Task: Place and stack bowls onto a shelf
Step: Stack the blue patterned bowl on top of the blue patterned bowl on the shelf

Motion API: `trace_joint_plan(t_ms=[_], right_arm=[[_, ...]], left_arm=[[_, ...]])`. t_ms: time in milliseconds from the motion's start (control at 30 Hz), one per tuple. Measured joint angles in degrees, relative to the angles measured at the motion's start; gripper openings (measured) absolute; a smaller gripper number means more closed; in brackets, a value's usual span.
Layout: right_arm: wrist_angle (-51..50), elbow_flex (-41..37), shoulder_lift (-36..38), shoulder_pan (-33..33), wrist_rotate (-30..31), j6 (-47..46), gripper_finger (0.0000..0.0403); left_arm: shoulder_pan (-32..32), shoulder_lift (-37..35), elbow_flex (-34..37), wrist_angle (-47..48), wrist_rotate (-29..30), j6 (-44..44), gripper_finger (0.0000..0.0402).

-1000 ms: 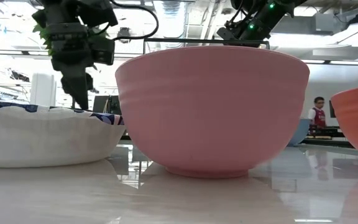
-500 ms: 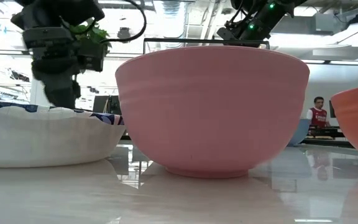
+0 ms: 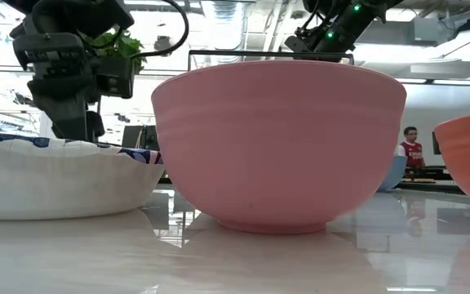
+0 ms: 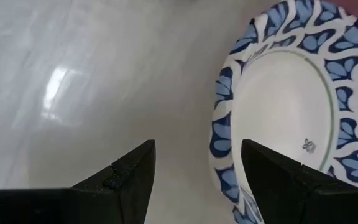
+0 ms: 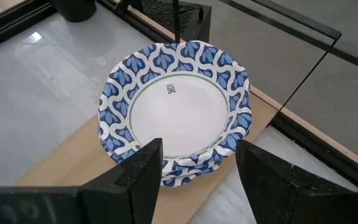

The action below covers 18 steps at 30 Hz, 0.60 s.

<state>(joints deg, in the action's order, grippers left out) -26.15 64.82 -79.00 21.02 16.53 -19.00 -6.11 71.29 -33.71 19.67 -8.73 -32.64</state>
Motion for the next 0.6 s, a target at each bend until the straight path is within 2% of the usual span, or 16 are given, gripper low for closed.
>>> trace_joint_plan(t_ms=[267, 433, 600], right_arm=[[-0.1, 0.0, 0.0, 0.0, 0.0, 0.0, 0.0228], [-0.1, 0.0, 0.0, 0.0, 0.0, 0.0, 0.0228], [-0.1, 0.0, 0.0, 0.0, 0.0, 0.0, 0.0228]], left_arm=[[-0.3, 8.1, 0.0, -4.5, -6.2, 1.5, 0.0222], [-0.2, 10.4, -0.2, -5.1, -7.1, 0.5, 0.0218], [-0.3, 8.6, 0.0, -3.8, -6.7, -1.0, 0.0172]])
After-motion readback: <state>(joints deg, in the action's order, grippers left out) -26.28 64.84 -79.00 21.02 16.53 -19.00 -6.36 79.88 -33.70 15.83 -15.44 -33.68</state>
